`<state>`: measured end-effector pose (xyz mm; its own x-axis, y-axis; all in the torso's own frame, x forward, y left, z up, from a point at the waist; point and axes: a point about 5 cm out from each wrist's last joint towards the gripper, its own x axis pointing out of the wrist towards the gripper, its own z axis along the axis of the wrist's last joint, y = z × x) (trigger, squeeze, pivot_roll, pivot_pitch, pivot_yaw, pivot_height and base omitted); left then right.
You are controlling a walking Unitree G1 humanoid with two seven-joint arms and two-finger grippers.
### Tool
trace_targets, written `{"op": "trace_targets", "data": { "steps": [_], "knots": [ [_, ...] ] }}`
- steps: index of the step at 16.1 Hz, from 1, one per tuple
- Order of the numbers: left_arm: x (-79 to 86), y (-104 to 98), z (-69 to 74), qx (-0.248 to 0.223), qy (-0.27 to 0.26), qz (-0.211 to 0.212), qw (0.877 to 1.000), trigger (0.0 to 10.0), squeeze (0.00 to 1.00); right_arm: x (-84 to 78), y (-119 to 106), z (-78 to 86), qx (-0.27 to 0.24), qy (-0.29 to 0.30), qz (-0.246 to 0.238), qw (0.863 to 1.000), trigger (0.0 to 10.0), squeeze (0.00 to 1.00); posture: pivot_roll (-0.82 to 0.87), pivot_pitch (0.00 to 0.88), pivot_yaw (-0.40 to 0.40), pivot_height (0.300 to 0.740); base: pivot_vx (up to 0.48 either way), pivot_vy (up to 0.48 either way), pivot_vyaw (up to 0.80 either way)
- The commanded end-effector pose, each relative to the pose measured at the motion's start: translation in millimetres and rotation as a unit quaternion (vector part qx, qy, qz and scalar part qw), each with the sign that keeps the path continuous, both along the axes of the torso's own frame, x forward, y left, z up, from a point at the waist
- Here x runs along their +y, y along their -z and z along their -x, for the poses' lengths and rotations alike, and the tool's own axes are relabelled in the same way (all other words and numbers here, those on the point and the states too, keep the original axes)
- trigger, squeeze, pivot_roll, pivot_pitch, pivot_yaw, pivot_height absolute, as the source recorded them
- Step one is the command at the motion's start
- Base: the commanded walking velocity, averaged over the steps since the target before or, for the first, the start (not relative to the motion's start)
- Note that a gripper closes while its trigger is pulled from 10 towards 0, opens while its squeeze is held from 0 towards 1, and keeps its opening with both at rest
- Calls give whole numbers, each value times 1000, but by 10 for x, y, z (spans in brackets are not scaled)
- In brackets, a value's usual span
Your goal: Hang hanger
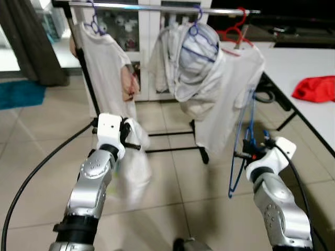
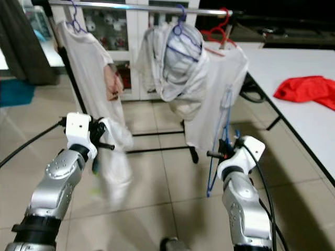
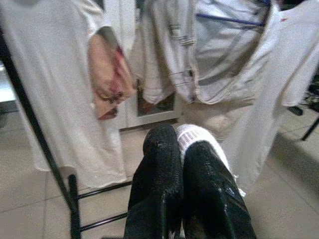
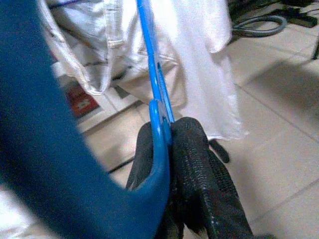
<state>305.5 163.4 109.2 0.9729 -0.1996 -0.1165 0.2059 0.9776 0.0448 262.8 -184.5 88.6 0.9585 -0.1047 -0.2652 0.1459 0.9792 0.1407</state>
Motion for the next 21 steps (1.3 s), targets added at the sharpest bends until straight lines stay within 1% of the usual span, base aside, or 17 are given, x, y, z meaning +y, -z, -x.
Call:
{"op": "trace_targets", "data": {
  "steps": [1,2,3,4,5,7,8,10,11,13,15,16,17,19,20,21],
  "knots": [
    [-6,-63,-43,4,14,9,1000,10000,0,8,-106,-46,-29,3,-6,1000,10000,0,-48,0,-3,740,0,0,0],
    [-55,-112,-42,11,55,31,998,10000,0,38,-114,-58,-29,-2,-12,1000,10000,0,-47,0,2,740,0,0,-800],
    [-59,-105,-24,3,64,5,998,10000,0,70,-92,-35,-30,-6,-14,999,10000,0,-47,0,1,740,0,0,-800],
    [-52,-86,-17,4,64,-11,998,10000,0,82,-75,-21,-28,-8,-14,999,10000,0,-48,0,2,740,0,0,-800],
    [-51,-66,-6,8,62,-17,998,10000,0,88,-45,12,-21,-2,-12,1000,10000,0,-48,0,-4,740,0,0,-800],
    [-76,-59,-13,16,55,-6,998,10000,0,48,42,52,9,10,1,1000,10000,0,-46,0,5,740,0,0,-800],
    [-90,-44,-2,22,54,-6,998,10000,0,39,62,65,15,7,1,1000,10000,0,-46,0,8,740,0,0,-800],
    [-115,-21,46,29,69,0,997,10000,0,28,59,76,16,5,0,1000,10000,0,-51,0,-1,740,0,0,-800],
    [-76,0,43,33,56,1,998,10000,0,18,64,64,19,7,7,1000,10000,0,-53,0,-7,740,0,0,-800],
    [-71,-22,9,31,45,2,999,10000,0,16,46,36,19,7,14,1000,10000,0,-57,0,-8,740,0,0,-800],
    [-146,-18,33,39,74,1,996,10000,0,-1,28,30,18,6,24,1000,10000,0,-58,0,-3,740,0,0,-800],
    [-151,-16,57,36,82,-13,996,10000,0,3,43,51,21,6,21,1000,10000,0,-60,0,-10,740,0,0,-800],
    [-135,-10,64,34,80,-21,996,10000,0,11,66,69,26,7,23,999,10000,0,-60,0,-10,740,0,0,-800],
    [-121,-15,53,31,71,-20,997,10000,0,20,80,94,31,12,12,999,10000,0,-56,0,-24,740,0,0,-800],
    [-125,-44,21,27,64,-9,998,10000,0,30,71,62,31,8,12,999,10000,0,-59,0,-23,740,0,0,-800],
    [-130,-45,15,28,61,-8,998,10000,0,35,52,40,28,1,16,999,10000,0,-60,0,-13,740,0,0,-800]
  ]
}}
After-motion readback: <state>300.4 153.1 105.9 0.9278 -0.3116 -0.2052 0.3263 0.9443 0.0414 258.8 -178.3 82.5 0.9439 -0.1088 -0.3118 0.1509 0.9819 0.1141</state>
